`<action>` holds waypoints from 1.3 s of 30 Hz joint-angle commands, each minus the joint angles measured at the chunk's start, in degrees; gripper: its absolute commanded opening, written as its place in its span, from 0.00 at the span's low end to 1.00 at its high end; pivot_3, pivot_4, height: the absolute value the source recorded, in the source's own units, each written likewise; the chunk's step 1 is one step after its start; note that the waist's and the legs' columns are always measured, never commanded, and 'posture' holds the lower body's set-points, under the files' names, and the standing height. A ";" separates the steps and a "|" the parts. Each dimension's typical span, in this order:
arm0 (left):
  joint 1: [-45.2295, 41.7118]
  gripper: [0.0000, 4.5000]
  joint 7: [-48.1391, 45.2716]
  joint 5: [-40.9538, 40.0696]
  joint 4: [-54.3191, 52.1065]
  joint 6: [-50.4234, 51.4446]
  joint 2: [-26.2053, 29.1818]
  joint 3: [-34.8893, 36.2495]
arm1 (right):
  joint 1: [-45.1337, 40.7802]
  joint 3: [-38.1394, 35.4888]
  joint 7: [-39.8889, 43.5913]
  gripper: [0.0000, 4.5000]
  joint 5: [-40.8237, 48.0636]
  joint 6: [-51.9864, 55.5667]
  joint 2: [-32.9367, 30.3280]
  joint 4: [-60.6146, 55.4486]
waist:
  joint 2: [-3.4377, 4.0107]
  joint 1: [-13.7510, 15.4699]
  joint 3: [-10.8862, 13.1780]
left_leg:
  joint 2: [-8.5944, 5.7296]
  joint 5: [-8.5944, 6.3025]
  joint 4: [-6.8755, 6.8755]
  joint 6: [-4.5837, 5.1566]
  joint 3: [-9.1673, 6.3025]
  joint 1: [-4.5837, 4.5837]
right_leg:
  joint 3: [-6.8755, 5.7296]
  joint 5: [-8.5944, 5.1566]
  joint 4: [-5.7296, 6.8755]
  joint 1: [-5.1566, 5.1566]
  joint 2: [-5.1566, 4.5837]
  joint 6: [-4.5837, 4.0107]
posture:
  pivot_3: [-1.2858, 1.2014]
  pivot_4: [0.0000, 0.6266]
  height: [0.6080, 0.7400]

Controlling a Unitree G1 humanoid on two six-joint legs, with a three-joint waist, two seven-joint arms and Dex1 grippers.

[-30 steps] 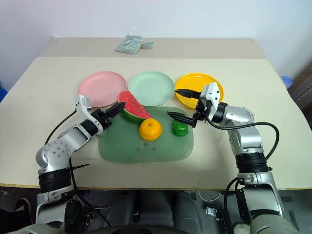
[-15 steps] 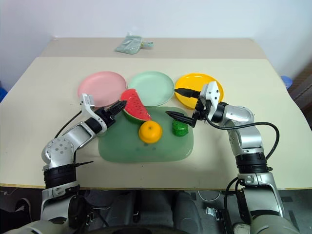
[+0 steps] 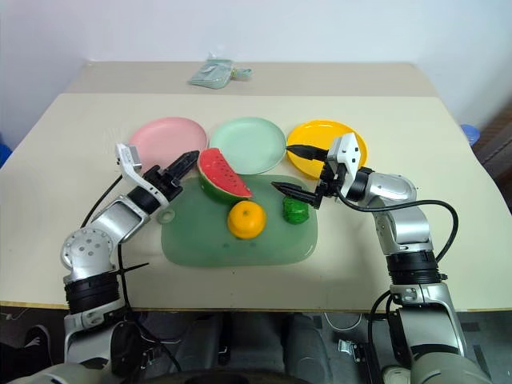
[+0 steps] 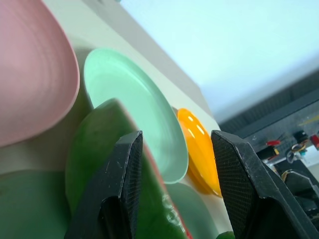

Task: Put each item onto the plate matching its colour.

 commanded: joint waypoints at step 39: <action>10.92 0.49 11.26 -11.00 -11.63 4.30 4.36 -2.62 | -1.37 -0.54 1.25 1.00 -0.65 -2.76 0.05 0.97 | -0.01 0.14 0.00 | 0.00 0.00 -0.02 0.00 -0.01 0.01 | 0.01 -0.01 -0.02 0.00 -0.01 -0.01 | 0.52 0.24 1.00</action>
